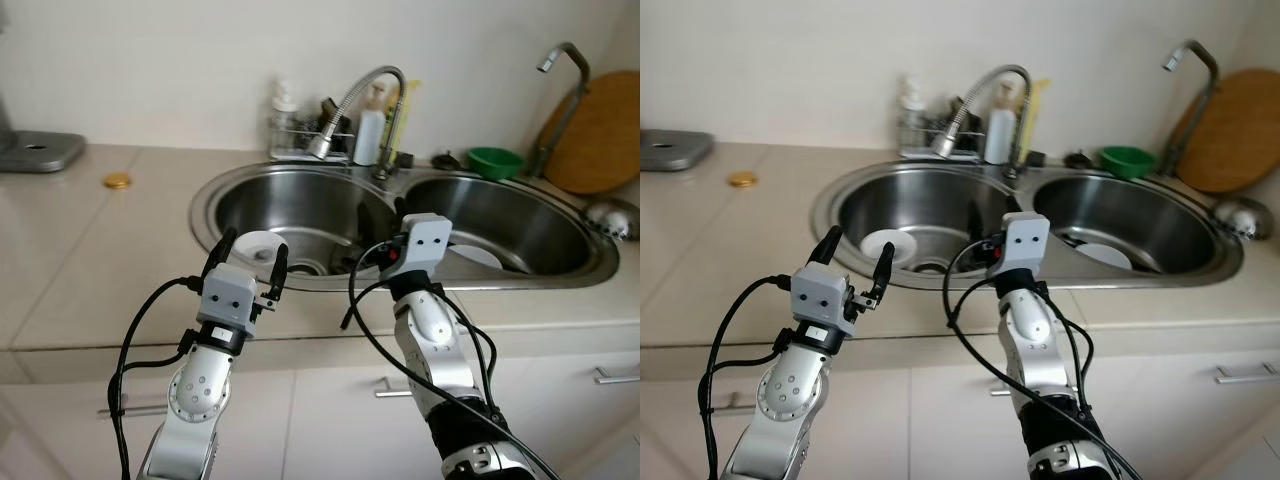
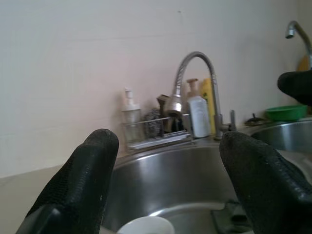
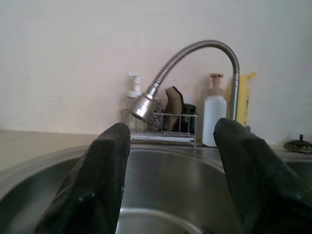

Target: Kitchen organization

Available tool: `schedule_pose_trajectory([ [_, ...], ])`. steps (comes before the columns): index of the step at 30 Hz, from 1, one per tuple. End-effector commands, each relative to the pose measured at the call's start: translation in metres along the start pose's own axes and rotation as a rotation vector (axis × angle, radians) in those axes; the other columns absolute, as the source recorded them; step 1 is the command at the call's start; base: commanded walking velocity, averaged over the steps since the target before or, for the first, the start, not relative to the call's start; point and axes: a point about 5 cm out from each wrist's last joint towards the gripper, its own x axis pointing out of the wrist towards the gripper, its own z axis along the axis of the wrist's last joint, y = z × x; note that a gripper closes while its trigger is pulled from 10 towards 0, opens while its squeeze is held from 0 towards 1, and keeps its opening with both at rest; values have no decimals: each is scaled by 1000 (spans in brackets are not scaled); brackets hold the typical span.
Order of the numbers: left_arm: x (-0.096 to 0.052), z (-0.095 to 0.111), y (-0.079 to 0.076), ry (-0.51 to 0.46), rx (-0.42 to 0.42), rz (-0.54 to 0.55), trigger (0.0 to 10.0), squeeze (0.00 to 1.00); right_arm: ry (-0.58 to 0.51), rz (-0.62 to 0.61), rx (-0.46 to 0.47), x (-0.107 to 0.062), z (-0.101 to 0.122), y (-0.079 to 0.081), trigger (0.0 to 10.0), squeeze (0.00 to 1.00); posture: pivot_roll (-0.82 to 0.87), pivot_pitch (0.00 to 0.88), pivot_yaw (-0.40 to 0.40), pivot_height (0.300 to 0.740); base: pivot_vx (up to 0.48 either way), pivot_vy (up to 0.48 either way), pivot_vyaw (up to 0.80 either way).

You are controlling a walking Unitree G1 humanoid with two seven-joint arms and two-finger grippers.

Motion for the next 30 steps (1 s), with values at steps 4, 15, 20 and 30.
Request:
schedule_pose_trajectory([
  [4, 2, 4, -6, -23, 0, -27, 10000, 0, -27, -19, 15, -3, 5, -5, 10000, 0, 83, 0, -72, 740, 0, -465, -800],
  [15, 2, 4, -8, -29, 2, -35, 10000, 0, -32, -22, 25, -5, 6, -5, 10000, 0, 80, 0, -70, 740, 0, -464, -800],
  [20, 2, 4, -9, -31, 2, -39, 10000, 0, -28, -25, 28, -6, 6, -5, 10000, 0, 79, 0, -70, 740, 0, -463, -800],
  [30, 2, 3, -9, -30, -9, -33, 10000, 0, -16, -43, 23, -6, 4, -8, 10000, 0, 77, 0, -68, 740, 0, -214, -800],
])
